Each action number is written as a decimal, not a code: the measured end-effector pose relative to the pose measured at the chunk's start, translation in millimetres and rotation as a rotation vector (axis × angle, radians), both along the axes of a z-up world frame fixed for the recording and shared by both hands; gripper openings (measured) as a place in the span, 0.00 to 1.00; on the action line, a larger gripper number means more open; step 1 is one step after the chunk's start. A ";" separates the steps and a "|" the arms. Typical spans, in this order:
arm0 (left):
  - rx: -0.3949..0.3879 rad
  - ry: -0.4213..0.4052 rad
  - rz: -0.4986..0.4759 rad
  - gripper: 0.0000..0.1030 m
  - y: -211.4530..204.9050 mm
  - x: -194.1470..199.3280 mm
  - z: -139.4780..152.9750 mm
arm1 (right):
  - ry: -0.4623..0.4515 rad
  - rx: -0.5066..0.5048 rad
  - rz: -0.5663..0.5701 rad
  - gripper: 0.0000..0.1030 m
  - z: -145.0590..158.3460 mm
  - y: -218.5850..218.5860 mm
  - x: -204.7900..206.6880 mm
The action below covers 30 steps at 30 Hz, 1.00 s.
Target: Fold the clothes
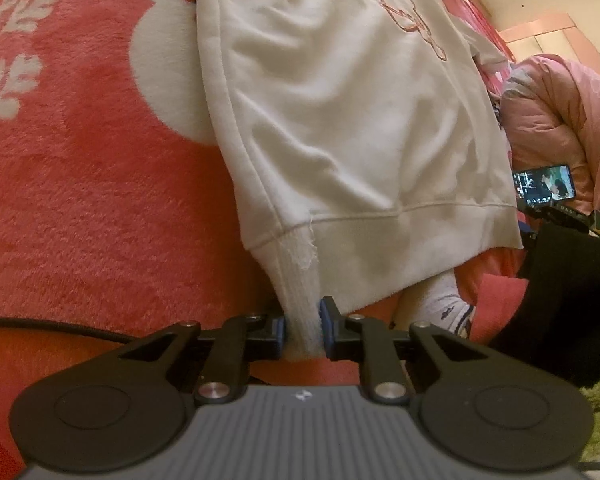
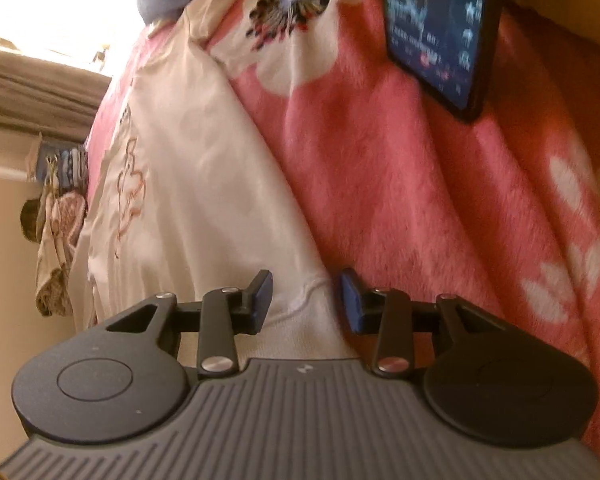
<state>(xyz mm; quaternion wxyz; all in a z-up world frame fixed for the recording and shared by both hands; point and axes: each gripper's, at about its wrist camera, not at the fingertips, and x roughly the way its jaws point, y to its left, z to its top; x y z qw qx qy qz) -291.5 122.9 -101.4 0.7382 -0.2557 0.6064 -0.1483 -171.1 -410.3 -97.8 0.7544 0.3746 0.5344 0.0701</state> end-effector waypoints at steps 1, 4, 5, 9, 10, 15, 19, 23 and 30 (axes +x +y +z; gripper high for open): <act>0.001 -0.001 0.002 0.18 -0.2 -0.6 0.4 | -0.003 -0.002 0.008 0.35 1.0 1.3 -1.9; 0.000 0.001 0.003 0.18 0.1 -0.8 1.2 | -0.010 -0.004 0.024 0.35 3.1 3.3 -6.6; 0.000 0.005 0.003 0.18 0.5 0.0 1.2 | -0.012 -0.001 0.023 0.35 3.4 2.8 -7.4; 0.017 0.001 0.009 0.21 1.6 1.5 6.6 | -0.023 -0.003 0.002 0.36 6.8 -1.2 -4.6; 0.023 -0.005 0.011 0.23 1.7 1.2 8.6 | -0.026 -0.004 0.000 0.36 7.9 -2.4 -3.4; 0.036 -0.028 0.021 0.28 5.8 1.8 15.4 | -0.026 -0.008 -0.022 0.36 8.5 -8.4 -3.7; 0.029 -0.042 0.035 0.33 12.9 2.5 21.4 | -0.026 -0.030 -0.048 0.38 14.6 -11.8 -7.3; 0.023 -0.038 0.032 0.42 18.3 5.8 26.7 | -0.046 -0.044 -0.065 0.39 20.1 -19.1 -5.4; 0.017 -0.025 0.038 0.47 14.3 15.2 15.6 | -0.022 -0.034 0.002 0.40 8.6 -6.4 22.8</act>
